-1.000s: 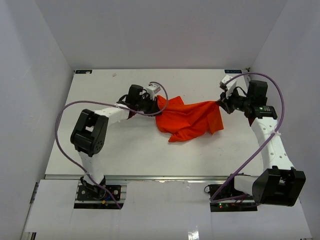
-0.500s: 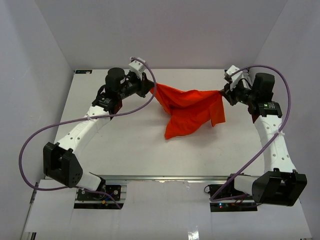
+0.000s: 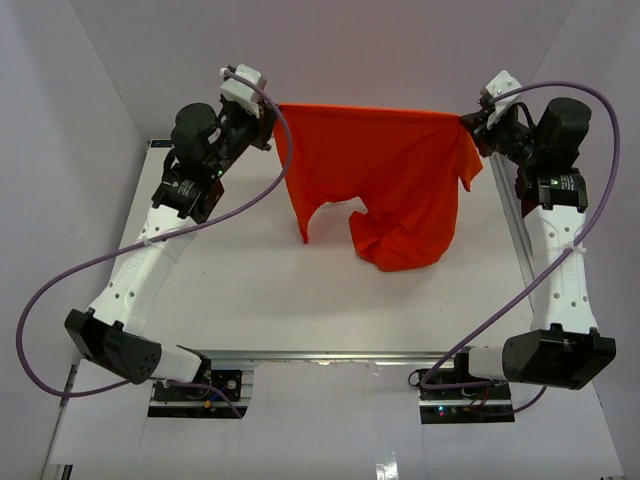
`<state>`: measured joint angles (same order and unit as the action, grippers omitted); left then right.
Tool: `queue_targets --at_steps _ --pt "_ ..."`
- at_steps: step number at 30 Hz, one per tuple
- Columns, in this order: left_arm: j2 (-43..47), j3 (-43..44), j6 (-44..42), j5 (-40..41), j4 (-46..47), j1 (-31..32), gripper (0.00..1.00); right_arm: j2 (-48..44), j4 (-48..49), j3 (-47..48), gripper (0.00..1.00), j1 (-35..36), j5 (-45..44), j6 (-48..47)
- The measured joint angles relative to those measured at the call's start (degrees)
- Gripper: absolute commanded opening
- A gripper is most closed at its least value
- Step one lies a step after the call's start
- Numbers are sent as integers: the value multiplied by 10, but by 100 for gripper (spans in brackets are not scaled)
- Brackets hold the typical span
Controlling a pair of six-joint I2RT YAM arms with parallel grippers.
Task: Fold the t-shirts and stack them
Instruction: Flatten the tshirt out
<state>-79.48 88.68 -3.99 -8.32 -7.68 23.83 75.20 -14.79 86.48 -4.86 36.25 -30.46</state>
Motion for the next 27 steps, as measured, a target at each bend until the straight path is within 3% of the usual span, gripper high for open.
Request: queue_targets --at_steps 8,15,27 --pt "8 89 -27 26 20 1 8 5 69 71 6 1 24 19" --pt "27 101 -35 43 17 1 8 -2 99 83 6 1 51 48" --pt "144 -5 -14 78 -27 2 8 -76 107 -12 6 4 134 67"
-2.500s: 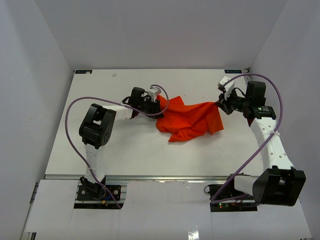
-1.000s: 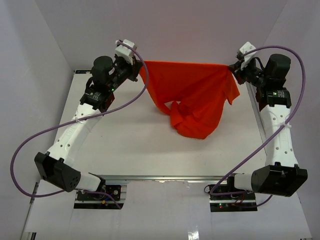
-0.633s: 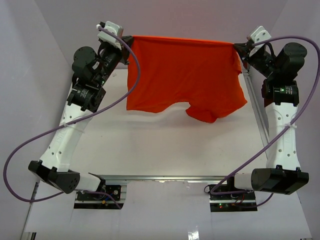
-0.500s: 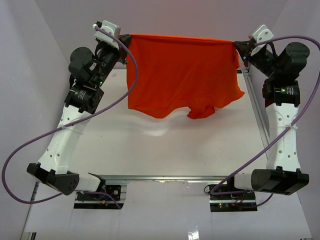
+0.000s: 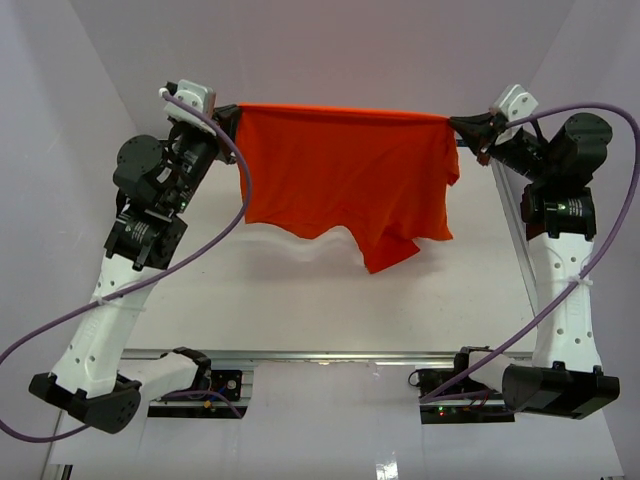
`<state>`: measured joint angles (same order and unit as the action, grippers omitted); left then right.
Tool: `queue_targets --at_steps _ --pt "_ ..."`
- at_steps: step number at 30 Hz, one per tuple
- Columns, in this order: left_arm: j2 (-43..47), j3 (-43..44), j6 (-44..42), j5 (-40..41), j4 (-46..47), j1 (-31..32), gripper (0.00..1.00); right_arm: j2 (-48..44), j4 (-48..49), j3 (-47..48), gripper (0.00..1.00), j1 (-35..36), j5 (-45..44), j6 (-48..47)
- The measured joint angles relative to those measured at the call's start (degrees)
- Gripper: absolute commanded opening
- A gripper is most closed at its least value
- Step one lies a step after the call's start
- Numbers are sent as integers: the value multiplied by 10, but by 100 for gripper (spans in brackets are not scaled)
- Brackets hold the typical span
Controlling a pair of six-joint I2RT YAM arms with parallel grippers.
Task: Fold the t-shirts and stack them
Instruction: Flatten the tshirt out
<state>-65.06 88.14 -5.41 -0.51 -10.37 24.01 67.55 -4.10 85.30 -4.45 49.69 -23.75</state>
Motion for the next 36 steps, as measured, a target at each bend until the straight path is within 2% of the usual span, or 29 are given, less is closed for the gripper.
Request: queue_targets --at_steps 6,13,20,27,29,31,32,36 --pt "47 -104 26 48 -24 0 8 -5 -66 -85 6 57 -1 -51" --pt "53 -198 72 121 -68 -4 8 31 -117 -179 6 222 -68 -100" --pt "63 -246 131 169 -123 -5 8 121 -108 -188 6 337 -126 -96" --pt "86 -273 187 181 -173 -6 8 225 -88 -177 7 479 -178 -57" --pt "93 -279 199 181 -185 -6 8 247 -86 -174 9 512 -189 -47" --pt "99 -286 209 181 -193 -6 8 259 -86 -173 15 543 -198 -38" --pt "103 -290 213 181 -198 -6 8 262 -86 -173 21 555 -200 -36" --pt "110 -303 226 181 -207 -6 8 264 -86 -170 30 589 -173 -38"
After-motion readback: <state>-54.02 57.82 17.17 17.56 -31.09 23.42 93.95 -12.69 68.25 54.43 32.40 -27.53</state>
